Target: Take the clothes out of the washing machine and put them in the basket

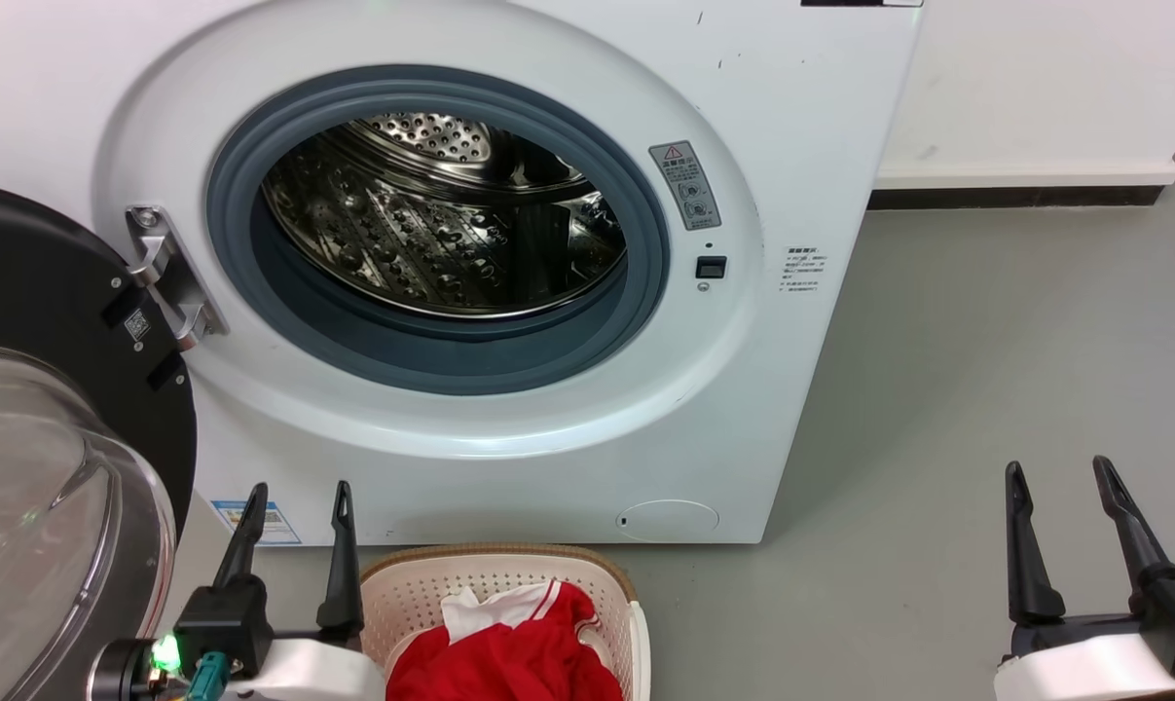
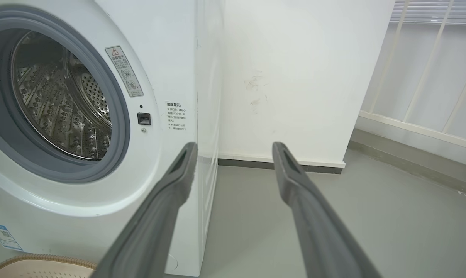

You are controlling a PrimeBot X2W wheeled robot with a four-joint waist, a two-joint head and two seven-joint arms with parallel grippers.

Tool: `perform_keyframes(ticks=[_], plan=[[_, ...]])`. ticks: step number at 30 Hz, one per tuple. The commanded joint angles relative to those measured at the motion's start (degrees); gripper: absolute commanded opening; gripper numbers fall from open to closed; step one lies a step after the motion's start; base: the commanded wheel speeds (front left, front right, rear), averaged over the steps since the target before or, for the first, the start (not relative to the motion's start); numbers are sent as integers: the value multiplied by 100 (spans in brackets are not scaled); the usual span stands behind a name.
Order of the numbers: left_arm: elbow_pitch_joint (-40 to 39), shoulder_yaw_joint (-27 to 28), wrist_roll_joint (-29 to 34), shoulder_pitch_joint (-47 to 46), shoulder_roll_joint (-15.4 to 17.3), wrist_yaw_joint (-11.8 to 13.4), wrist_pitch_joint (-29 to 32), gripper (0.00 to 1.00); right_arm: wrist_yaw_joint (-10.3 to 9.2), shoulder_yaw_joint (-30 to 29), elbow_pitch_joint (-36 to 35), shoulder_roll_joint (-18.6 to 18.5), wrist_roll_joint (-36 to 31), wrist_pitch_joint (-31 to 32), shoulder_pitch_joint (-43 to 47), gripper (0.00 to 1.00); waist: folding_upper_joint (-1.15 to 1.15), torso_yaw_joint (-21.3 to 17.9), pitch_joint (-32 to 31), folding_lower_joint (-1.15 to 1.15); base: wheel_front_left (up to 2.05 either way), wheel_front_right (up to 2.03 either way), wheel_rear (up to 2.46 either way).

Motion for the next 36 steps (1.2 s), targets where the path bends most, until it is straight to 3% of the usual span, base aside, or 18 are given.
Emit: perform_keyframes(ticks=[1, 26, 27, 31, 36], plan=[[-22, 27, 49, 73, -59, 20, -14, 100, -6, 22, -43, -5, 46, -9, 100, 100, 0, -35, -22, 1, 0, 0, 0], [109, 342, 332, 124, -294, -166, -15, 100, -6, 59, -29, -5, 136, -9, 108, 100, 0, -70, -147, 1, 0, 0, 0], [111, 341, 344, 152, -296, -160, 0, 0, 0, 58, -34, 0, 132, 0, 116, 0, 0, -71, -149, 1, 0, 0, 0], [316, 353, 303, 203, -345, -162, 48, 0, 0, 58, 174, 17, 217, 23, 144, 0, 0, -71, -151, 1, 0, 0, 0], [408, 456, -300, 82, -359, -225, 247, 0, 0, 34, 290, 16, 861, 201, 27, 0, 0, -63, -144, 1, 0, 0, 0]])
